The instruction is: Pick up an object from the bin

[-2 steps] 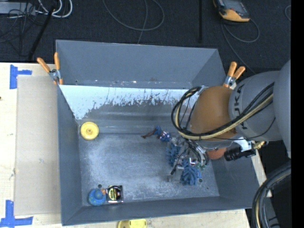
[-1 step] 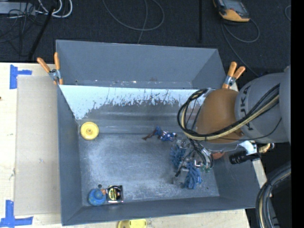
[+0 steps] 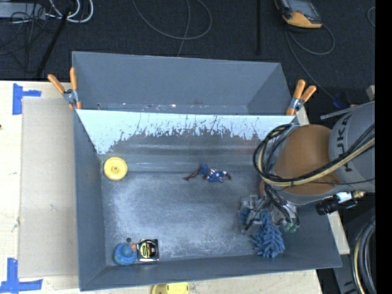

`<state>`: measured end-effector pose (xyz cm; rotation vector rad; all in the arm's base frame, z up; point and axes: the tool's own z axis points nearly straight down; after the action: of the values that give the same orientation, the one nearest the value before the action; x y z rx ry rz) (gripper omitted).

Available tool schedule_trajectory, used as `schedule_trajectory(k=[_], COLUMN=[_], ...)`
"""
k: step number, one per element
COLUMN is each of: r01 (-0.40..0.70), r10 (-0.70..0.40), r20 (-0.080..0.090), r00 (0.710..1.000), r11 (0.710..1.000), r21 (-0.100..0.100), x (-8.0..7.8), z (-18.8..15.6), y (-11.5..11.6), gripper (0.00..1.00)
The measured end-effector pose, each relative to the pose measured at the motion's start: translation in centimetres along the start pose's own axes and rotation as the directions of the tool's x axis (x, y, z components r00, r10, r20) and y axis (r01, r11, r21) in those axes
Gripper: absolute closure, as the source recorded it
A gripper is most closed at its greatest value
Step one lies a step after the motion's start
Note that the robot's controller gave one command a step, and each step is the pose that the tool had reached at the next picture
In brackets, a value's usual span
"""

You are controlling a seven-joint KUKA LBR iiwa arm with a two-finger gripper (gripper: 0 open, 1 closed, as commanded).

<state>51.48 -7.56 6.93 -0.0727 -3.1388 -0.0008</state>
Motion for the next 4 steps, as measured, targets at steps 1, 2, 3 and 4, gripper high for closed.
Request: schedule_trajectory(k=[1, 2, 3, 4], r01=[0.0, 0.0, 0.0, 0.0], r10=[0.0, 0.0, 0.0, 0.0], r20=[0.0, -0.004, -0.007, 0.002], r00=[1.0, 1.0, 1.0, 1.0], r11=[1.0, 1.0, 1.0, 1.0], r21=[0.0, -0.001, -0.001, 0.0], x=[0.0, 0.1, 0.3, 0.0], z=[0.0, -0.4, -2.6, -4.3], y=[0.0, 0.0, 0.1, 0.1], gripper=[1.0, 1.0, 1.0, 1.0])
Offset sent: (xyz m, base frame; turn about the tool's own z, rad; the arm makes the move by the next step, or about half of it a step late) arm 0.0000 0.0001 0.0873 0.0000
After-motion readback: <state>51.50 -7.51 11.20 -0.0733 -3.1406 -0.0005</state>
